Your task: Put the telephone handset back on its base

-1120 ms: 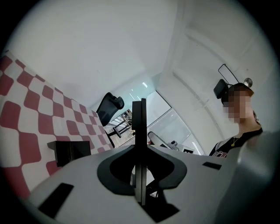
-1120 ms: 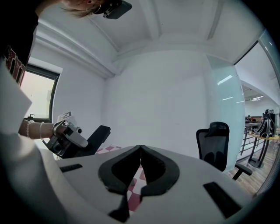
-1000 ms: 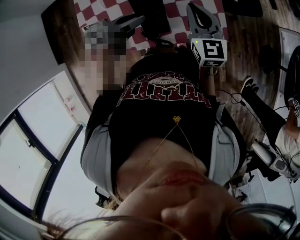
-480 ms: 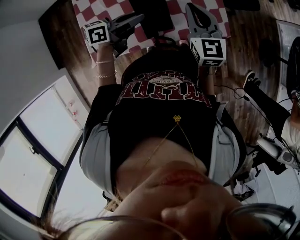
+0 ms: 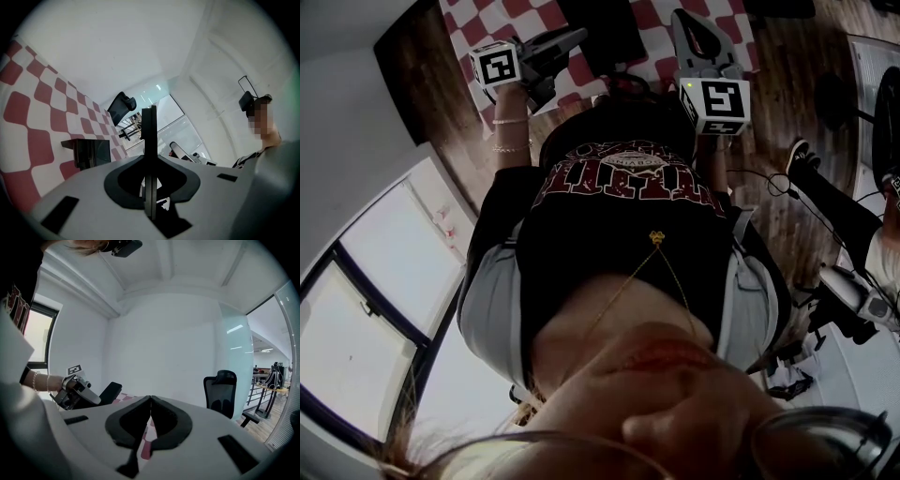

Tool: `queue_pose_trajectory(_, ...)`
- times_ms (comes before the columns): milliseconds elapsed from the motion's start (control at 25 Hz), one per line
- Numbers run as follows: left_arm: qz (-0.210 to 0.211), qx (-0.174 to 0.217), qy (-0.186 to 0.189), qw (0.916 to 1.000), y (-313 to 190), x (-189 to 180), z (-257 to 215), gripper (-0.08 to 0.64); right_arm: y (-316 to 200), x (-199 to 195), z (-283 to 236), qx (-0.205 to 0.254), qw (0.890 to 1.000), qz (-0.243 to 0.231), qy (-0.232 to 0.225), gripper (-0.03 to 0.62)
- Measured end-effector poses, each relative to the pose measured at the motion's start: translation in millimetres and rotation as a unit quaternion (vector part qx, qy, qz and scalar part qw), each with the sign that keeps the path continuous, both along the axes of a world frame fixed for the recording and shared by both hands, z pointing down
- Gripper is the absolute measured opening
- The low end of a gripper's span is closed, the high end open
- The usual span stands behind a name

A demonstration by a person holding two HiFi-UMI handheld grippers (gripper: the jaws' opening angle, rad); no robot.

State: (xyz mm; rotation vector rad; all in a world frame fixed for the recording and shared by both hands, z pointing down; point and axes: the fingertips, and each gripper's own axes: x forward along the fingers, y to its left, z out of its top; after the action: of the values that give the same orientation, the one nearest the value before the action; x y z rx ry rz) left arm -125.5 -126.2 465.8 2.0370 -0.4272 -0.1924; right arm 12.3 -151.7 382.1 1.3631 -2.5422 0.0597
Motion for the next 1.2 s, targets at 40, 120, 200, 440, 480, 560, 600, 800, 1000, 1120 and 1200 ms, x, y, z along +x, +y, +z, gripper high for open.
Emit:
queue_pose_trajectory(40, 0.0, 0.002, -0.002, 1.0, -1, 1, 0, 0.081, 0, 1, 0, 0.0, 1.0, 0.001, 0.0, 0.018)
queue_pose_trajectory(120, 0.0, 0.008, -0.011, 0.9999, -3, 2, -1, 0.081, 0, 2, 0, 0.001, 1.0, 0.002, -0.001, 0.018)
queue_pose_trajectory(200, -0.002, 0.005, -0.012, 0.9999, -4, 2, 2, 0.081, 0, 3, 0, 0.0, 1.0, 0.004, -0.001, 0.018)
queue_pose_trajectory(440, -0.007, -0.005, -0.01, 0.9999, -5, 1, 12, 0.081, -1, 4, 0, 0.0, 1.0, 0.008, -0.002, 0.018)
queue_pose_trajectory(480, -0.007, -0.005, -0.012, 0.9999, -5, 0, 14, 0.081, 0, 4, 0, 0.0, 1.0, 0.008, -0.002, 0.018)
queue_pose_trajectory(560, -0.004, -0.005, -0.018, 0.9998, -5, -1, 19, 0.081, 0, 4, 0, -0.001, 1.0, 0.008, -0.002, 0.018)
queue_pose_trajectory(600, -0.003, -0.005, -0.021, 0.9998, -5, 0, 21, 0.081, 0, 4, 1, -0.001, 1.0, 0.008, -0.001, 0.018)
queue_pose_trajectory(800, -0.003, -0.01, -0.023, 0.9997, -7, 0, 28, 0.081, 1, 4, 2, -0.005, 1.0, 0.013, -0.008, 0.018)
queue_pose_trajectory(1000, -0.009, -0.027, -0.021, 0.9994, -7, 0, 36, 0.081, 1, 3, 4, -0.007, 1.0, 0.011, -0.011, 0.018)
queue_pose_trajectory(1120, -0.008, -0.029, -0.025, 0.9992, -7, 0, 41, 0.081, 1, 3, 3, -0.007, 1.0, 0.01, -0.007, 0.018)
queue_pose_trajectory(1200, -0.008, -0.03, -0.027, 0.9991, -8, 0, 44, 0.081, 0, 3, 3, -0.008, 1.0, 0.01, -0.006, 0.018)
